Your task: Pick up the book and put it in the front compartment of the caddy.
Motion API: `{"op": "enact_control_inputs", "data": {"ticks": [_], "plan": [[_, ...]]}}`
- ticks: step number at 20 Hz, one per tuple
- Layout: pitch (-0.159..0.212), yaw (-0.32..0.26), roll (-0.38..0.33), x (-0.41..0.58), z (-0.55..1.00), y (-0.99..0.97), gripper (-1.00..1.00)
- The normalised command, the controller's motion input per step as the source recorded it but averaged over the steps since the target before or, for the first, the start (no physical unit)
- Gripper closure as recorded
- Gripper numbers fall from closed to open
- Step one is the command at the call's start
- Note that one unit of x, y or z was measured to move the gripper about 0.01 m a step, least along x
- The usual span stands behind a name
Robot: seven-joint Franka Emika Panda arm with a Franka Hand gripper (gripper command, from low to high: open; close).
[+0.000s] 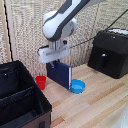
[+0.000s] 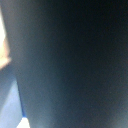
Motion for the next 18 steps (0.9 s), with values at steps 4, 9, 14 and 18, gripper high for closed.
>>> {"op": "enact_control_inputs", "data": {"ticks": [4,9,14,18], "plan": [[-0.008,-0.261,0.006,0.001,0.91,0.03,1.00],[-0.025,-0.338,0.014,-0.037,0.79,0.00,1.00],[-0.009,-0.353,0.015,-0.017,0.73,0.00,1.00],[0.000,-0.372,0.006,0.000,0.61,-0.02,1.00]]}}
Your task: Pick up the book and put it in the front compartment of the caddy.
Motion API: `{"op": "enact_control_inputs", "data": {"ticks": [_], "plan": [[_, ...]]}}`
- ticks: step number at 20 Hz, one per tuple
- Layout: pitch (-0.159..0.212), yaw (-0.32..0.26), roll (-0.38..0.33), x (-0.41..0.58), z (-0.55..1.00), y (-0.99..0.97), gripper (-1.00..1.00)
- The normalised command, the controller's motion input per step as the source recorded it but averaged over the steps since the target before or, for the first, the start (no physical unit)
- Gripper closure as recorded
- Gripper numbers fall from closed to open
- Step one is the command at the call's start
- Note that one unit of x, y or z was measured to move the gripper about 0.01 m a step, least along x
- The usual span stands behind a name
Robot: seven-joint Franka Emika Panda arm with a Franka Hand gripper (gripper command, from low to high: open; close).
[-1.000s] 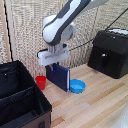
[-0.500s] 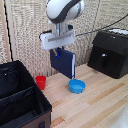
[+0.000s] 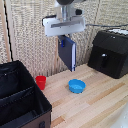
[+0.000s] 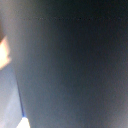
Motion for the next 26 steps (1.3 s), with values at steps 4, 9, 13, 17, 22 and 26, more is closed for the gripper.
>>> {"op": "enact_control_inputs", "data": {"ticks": [4,9,13,17,22,26], "plan": [[0.000,-0.375,0.011,0.000,0.36,0.00,1.00],[0.000,-0.375,0.041,0.000,0.21,0.00,1.00],[0.000,-0.375,0.047,0.000,0.19,0.00,1.00],[0.000,-0.370,0.068,0.000,0.21,0.00,1.00],[-0.001,-0.222,0.039,-0.011,0.26,0.45,1.00],[-0.003,-0.135,0.001,-0.003,0.23,0.72,1.00]]}}
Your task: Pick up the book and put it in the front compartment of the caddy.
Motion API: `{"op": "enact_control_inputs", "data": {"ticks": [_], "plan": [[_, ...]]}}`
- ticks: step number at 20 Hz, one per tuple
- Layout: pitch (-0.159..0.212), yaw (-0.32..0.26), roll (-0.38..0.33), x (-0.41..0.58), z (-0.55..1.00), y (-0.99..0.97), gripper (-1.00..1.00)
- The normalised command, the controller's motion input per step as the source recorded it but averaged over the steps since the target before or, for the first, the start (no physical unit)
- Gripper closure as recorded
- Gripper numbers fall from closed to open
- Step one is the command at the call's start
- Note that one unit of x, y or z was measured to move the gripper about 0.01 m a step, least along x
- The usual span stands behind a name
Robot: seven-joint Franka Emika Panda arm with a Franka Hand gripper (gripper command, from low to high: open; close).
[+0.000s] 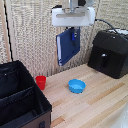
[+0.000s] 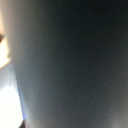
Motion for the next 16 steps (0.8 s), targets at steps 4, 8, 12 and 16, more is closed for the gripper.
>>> {"op": "enact_control_inputs", "data": {"ticks": [4,8,12,16], "plan": [[-0.048,-0.115,0.005,-0.004,0.30,0.80,1.00],[-0.039,-0.108,0.016,0.000,0.31,0.80,1.00],[-0.029,-0.106,0.007,0.000,0.29,0.81,1.00],[-0.009,-0.107,0.000,0.000,0.23,0.82,1.00]]}}
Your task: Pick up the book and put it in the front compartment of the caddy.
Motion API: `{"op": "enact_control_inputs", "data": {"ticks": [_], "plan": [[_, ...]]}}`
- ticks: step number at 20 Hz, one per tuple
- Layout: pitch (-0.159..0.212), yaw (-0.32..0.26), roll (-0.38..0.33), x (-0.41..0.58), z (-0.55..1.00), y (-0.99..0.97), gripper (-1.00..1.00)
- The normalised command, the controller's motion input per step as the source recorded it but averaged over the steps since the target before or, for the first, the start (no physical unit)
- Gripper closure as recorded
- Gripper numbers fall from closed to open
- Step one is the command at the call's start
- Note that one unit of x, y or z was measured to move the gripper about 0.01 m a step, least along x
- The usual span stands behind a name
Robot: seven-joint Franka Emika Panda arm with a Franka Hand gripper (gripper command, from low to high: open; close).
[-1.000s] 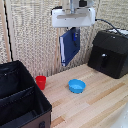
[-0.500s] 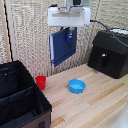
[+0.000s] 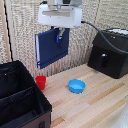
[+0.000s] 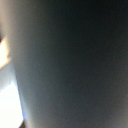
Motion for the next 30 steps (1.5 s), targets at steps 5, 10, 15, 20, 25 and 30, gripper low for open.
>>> {"op": "enact_control_inputs", "data": {"ticks": [5,10,15,20,25,30], "plan": [[0.004,-0.091,0.000,0.000,0.12,0.85,1.00],[0.018,-0.075,0.000,0.000,0.06,0.87,1.00],[0.001,-0.091,0.000,0.030,0.10,0.86,1.00],[0.000,-0.098,0.000,0.050,0.16,0.85,1.00],[0.000,-0.092,0.000,0.030,0.25,0.84,1.00],[0.021,-0.073,-0.022,0.000,0.21,0.84,1.00]]}}
